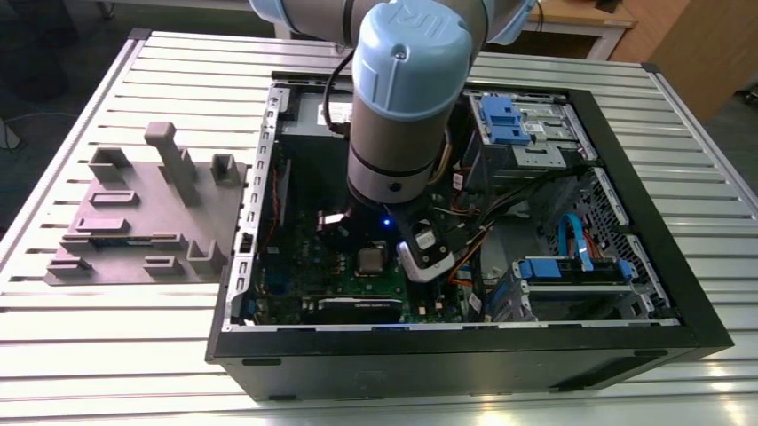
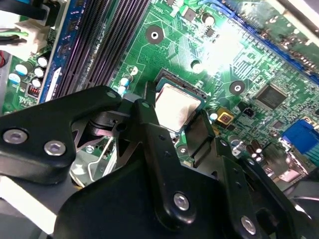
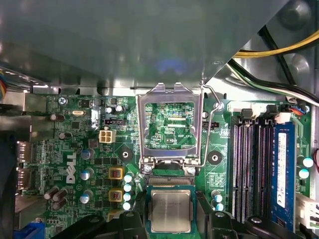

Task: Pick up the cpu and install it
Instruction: 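Place the cpu into insertion slot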

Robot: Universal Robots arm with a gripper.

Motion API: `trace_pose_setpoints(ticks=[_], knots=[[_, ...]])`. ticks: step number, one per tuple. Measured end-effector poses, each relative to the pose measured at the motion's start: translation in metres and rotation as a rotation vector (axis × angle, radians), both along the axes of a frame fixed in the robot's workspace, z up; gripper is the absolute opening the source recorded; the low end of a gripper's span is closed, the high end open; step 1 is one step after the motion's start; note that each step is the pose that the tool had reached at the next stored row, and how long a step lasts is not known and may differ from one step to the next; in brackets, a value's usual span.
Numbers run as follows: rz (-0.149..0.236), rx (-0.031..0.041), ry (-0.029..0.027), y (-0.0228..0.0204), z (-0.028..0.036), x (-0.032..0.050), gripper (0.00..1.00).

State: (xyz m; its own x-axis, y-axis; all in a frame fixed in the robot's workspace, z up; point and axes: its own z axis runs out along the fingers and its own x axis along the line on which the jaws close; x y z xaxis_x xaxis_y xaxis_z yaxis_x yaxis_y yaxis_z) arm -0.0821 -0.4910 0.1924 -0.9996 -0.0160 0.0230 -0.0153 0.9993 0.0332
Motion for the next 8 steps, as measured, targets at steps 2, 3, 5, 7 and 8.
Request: trace_pose_setpoints(ticks=[2, 3, 5, 7, 8], knots=[[0.0, 0.0, 0.0001, 0.0, -0.002, 0.0, 0.47], [0.0, 0.0, 0.0001, 0.0, -0.0029, 0.0, 0.47], [0.0, -0.0005, 0.0003, -0.0001, -0.0038, 0.0, 0.47], [0.0, -0.0004, 0.0003, -0.0001, -0.0039, 0.0, 0.47], [0.0, -0.0002, 0.0002, 0.0, -0.004, 0.0, 0.47]])
